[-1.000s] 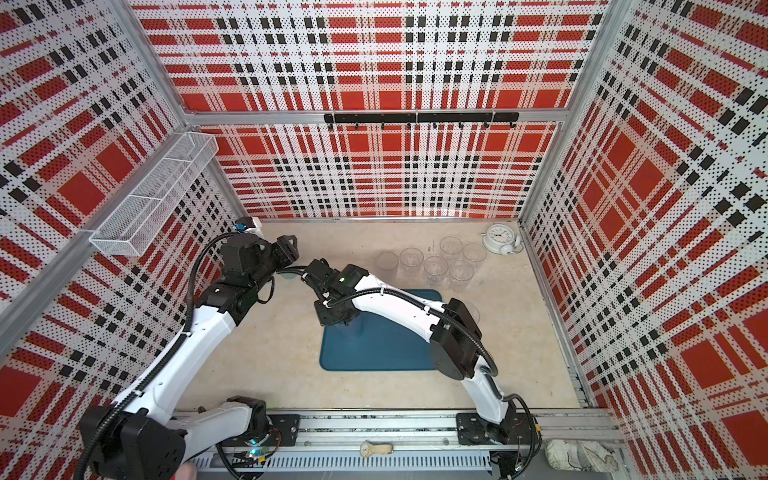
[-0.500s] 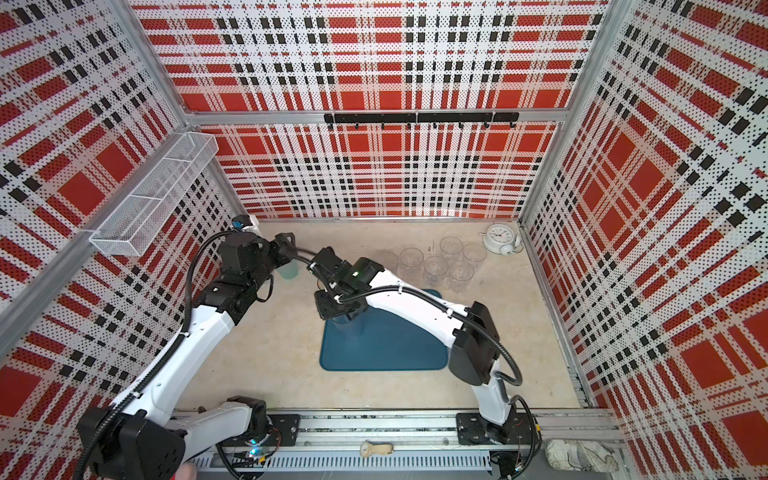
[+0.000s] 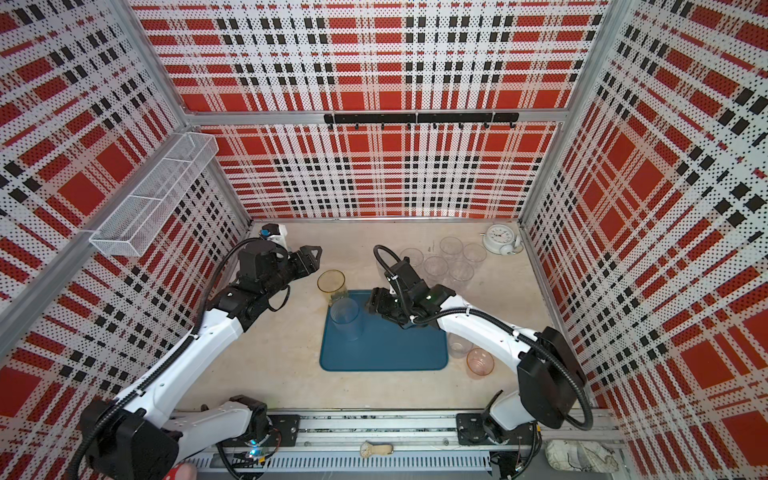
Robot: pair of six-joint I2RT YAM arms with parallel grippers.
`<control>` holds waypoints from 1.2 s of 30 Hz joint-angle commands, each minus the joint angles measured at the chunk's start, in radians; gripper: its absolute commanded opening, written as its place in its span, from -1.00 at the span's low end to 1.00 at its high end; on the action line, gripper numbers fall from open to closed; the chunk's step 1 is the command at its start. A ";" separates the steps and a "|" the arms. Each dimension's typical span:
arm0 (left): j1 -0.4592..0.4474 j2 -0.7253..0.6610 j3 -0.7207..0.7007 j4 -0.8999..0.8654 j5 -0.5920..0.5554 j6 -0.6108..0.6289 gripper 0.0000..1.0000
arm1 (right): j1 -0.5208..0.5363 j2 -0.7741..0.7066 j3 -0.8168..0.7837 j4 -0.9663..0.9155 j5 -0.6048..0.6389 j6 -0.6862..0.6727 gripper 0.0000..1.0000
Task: Place the glasses into the tray
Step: Move the glass to the tray.
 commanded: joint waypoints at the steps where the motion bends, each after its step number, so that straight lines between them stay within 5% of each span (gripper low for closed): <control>1: 0.004 -0.035 -0.053 0.011 0.075 -0.037 0.48 | 0.000 -0.017 -0.084 0.299 -0.074 0.169 0.47; 12: 0.005 -0.065 -0.096 0.016 0.038 -0.047 0.47 | -0.001 0.066 -0.249 0.689 -0.120 0.348 0.62; 36: -0.001 -0.041 -0.088 0.027 0.043 -0.046 0.47 | -0.001 0.264 -0.380 1.058 -0.074 0.556 0.56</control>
